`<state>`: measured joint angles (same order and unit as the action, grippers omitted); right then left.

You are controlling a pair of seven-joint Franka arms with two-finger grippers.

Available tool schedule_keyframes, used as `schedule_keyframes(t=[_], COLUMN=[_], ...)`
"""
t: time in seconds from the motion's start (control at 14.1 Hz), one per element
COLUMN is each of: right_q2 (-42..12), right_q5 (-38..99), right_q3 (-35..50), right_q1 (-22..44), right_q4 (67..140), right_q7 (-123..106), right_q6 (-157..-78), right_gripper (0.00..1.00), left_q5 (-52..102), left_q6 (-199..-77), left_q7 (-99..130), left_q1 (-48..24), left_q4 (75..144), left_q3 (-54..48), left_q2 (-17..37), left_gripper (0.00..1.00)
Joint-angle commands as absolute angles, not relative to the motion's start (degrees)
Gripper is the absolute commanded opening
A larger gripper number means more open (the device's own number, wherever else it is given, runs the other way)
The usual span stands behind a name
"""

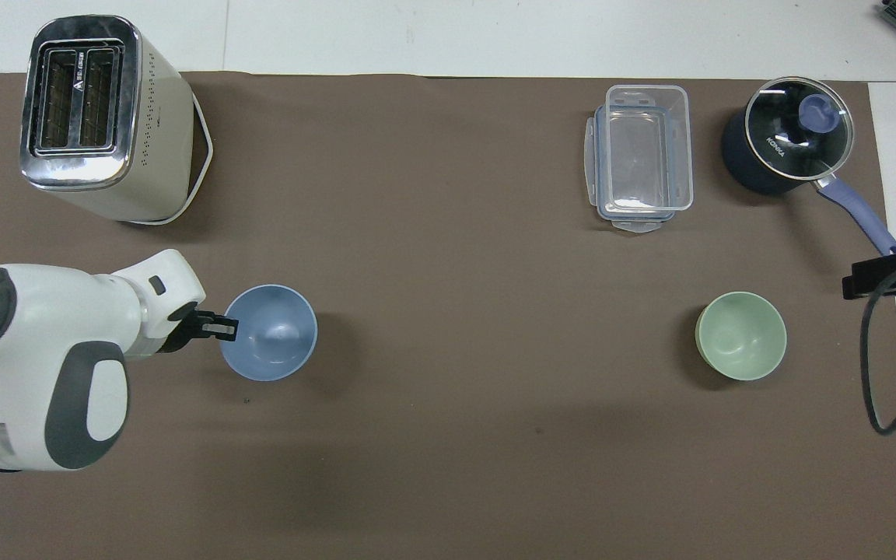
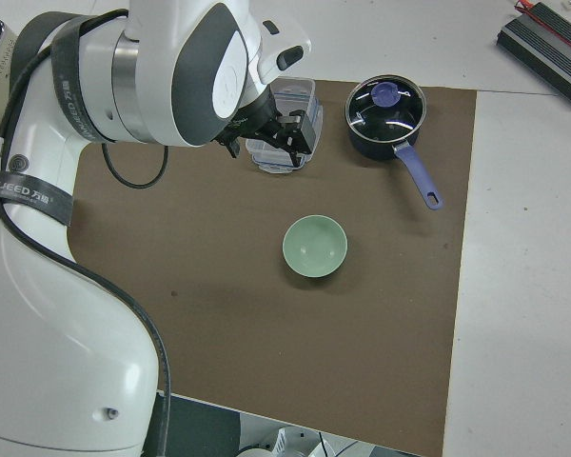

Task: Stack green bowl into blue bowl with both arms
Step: 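Push the blue bowl with the left gripper toward the table centre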

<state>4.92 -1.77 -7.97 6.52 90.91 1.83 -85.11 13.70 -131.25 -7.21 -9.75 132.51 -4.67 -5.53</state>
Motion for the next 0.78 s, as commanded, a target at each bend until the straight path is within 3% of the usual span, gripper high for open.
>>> schedule_keyframes(t=[0.0, 0.28, 0.71], right_q2=[6.3, 7.5, 7.4], right_q5=[-1.0, -1.0, -1.0], right_q3=[-7.7, -8.2, -8.3], right_q1=[6.1, 5.9, 5.2], right_q4=[92.8, 94.7, 95.5], right_q7=[0.4, 0.3, -1.0], right_q6=[-85.3, -86.6, -87.8], right_gripper=[1.00, 1.00, 1.00], left_q5=[14.4, 14.4, 14.0], left_q6=[-134.1, -143.4, -147.5], left_q7=[0.3, 9.0, 13.0], left_q1=[-16.1, -24.0, -28.2], left_q4=[134.2, 135.8, 134.1], left_q3=[-3.7, -3.7, -3.7], left_q2=[-6.2, -3.4, 1.4], left_gripper=[0.00, 0.00, 0.00])
